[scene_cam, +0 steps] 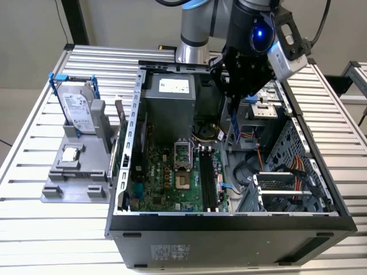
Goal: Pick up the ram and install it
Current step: 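Insert the ram into the slot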
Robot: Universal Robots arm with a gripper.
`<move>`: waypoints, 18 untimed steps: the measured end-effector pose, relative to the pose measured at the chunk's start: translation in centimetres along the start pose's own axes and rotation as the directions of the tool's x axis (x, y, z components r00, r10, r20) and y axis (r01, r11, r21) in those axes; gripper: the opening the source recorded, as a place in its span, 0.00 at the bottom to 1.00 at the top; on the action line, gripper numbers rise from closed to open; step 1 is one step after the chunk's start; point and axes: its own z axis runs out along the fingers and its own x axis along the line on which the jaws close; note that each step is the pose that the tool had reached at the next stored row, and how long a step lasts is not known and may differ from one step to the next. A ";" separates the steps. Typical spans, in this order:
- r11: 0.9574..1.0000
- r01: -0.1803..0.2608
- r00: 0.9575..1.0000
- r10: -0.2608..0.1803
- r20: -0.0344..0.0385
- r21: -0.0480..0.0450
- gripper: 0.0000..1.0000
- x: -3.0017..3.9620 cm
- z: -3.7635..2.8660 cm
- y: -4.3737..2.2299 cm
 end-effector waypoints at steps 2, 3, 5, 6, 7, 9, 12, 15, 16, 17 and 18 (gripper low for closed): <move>1.000 -0.002 1.000 0.002 -0.001 0.000 0.00 0.00 0.06 0.00; 1.000 -0.002 1.000 0.002 -0.002 0.000 0.00 0.00 0.09 0.00; 1.000 -0.003 1.000 0.003 -0.005 0.000 0.00 0.00 0.13 0.00; 1.000 -0.004 1.000 0.004 -0.007 0.000 0.00 0.00 0.15 0.00; 1.000 -0.004 1.000 0.004 -0.008 0.000 0.00 0.00 0.18 0.00; 1.000 -0.005 1.000 0.005 -0.010 0.001 0.00 0.00 0.23 0.00; 1.000 -0.006 1.000 0.006 -0.010 0.000 0.00 0.00 0.32 0.00; 1.000 -0.005 1.000 0.006 -0.010 0.001 0.00 0.01 0.40 0.00; 1.000 -0.006 1.000 0.006 -0.010 0.001 0.00 0.01 0.43 0.01; 1.000 -0.006 1.000 0.006 -0.010 0.000 0.00 0.01 0.46 0.01; 1.000 -0.006 1.000 0.006 -0.010 0.000 0.00 0.01 0.50 0.01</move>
